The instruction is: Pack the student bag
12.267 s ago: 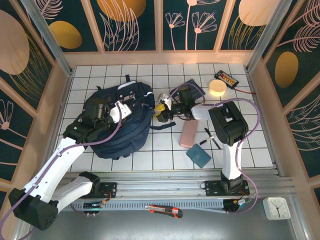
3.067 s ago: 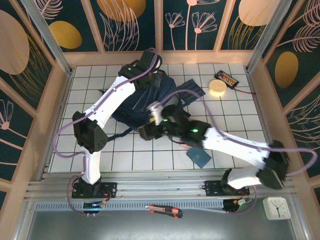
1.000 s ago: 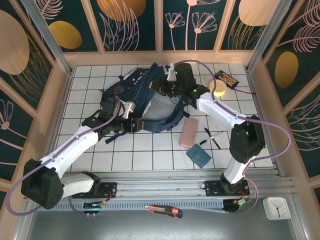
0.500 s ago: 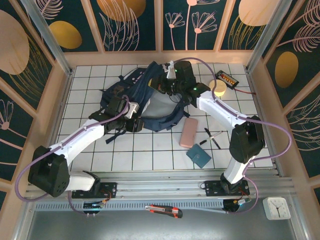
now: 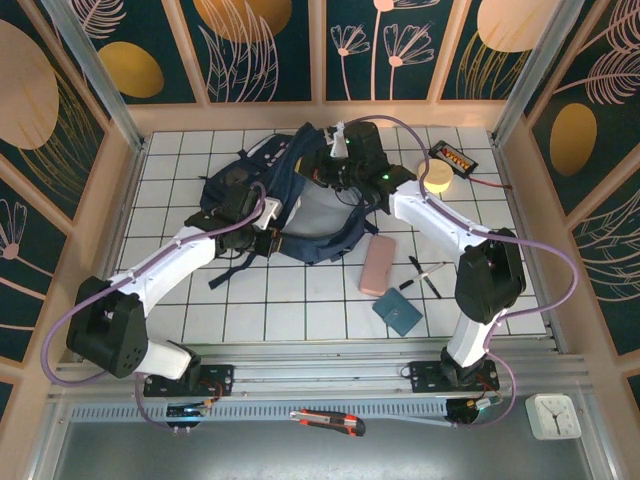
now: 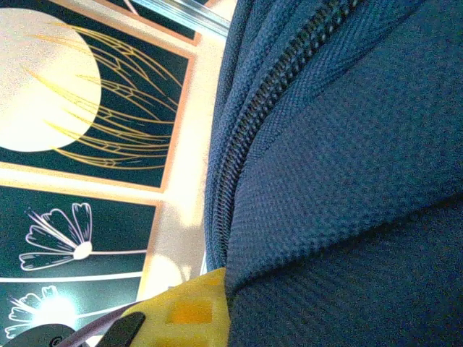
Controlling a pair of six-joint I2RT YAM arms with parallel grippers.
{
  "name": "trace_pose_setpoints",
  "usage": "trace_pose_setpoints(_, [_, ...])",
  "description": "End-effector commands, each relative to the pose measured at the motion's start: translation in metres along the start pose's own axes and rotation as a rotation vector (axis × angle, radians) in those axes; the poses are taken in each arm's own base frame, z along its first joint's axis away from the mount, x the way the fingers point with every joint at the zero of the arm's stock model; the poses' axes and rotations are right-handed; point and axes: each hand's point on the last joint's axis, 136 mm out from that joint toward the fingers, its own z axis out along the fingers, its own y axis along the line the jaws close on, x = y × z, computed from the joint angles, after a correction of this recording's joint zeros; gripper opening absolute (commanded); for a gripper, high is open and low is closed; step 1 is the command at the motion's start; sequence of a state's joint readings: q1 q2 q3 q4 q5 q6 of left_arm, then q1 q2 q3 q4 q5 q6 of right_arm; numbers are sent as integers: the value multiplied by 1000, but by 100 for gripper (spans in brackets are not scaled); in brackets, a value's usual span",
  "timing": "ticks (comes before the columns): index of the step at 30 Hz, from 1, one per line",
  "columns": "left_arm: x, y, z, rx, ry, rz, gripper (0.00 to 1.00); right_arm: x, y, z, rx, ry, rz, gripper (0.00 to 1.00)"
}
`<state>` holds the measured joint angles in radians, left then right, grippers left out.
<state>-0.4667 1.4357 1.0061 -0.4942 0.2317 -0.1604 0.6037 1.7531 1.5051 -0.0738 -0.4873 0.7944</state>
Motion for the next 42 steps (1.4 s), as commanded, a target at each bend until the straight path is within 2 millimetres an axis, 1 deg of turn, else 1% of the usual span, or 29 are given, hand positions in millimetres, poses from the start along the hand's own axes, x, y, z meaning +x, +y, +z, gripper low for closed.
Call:
trace_pose_setpoints(1, [-3, 18, -7, -80, -9, 1, 0, -28, 43, -14, -94, -93, -86, 0])
trace_pose_setpoints(7, [23, 48, -18, -223, 52, -19, 0, -39, 36, -20, -75, -117, -95, 0])
trace_pose_setpoints(9, [26, 56, -25, -261, 54, -23, 0, -45, 32, -24, -63, -131, -98, 0])
trace_pose_setpoints(11, [27, 60, -29, -273, 56, -23, 0, -48, 29, -28, -56, -140, -98, 0])
trace_pose_setpoints(12, [27, 61, -30, -274, 58, -20, 0, -49, 29, -29, -55, -140, -100, 0])
trace_pose_setpoints(14, [29, 72, -34, -318, 66, -20, 0, -48, 31, -30, -53, -137, -110, 0])
trace_pose_setpoints(16, [31, 89, -38, -378, 69, -53, 0, -48, 32, -31, -53, -133, -113, 0])
trace_pose_setpoints(19, [42, 135, -48, -546, 105, -180, 0, -46, 33, -32, -58, -125, -111, 0])
trace_pose_setpoints(22, [57, 172, -49, -652, 173, -261, 0, -43, 33, -32, -68, -118, -103, 0])
trace_pose_setpoints(24, [67, 186, -39, -656, 204, -301, 0, -42, 32, -31, -73, -115, -94, 0])
trace_pose_setpoints(26, [68, 189, -32, -632, 206, -326, 0, -40, 31, -29, -80, -112, -87, 0])
trace_pose_setpoints(28, [62, 187, -31, -616, 184, -336, 0, -31, 36, -21, -95, -87, -87, 0])
trace_pose_setpoints(29, [56, 184, -33, -603, 161, -340, 2, -26, 39, -17, -105, -74, -88, 0])
trace_pose_setpoints(31, [43, 181, -45, -605, 100, -339, 27, -15, 42, -7, -119, -47, -83, 0])
trace_pose_setpoints(32, [35, 181, -55, -616, 53, -340, 34, -9, 43, -2, -122, -34, -82, 0])
trace_pose_setpoints(33, [26, 180, -66, -629, 2, -340, 39, -4, 43, 4, -124, -21, -75, 0])
trace_pose_setpoints(36, [-8, 172, -113, -660, -216, -353, 56, 11, 43, 18, -129, 19, -55, 0])
trace_pose_setpoints(39, [-40, 152, -147, -585, -411, -335, 58, 29, 49, 35, -154, 76, -48, 0])
trace_pose_setpoints(40, [-46, 148, -154, -567, -450, -331, 58, 37, 50, 42, -164, 102, -44, 0])
trace_pose_setpoints(42, [-58, 136, -161, -508, -502, -298, 58, 52, 57, 55, -186, 160, -47, 0])
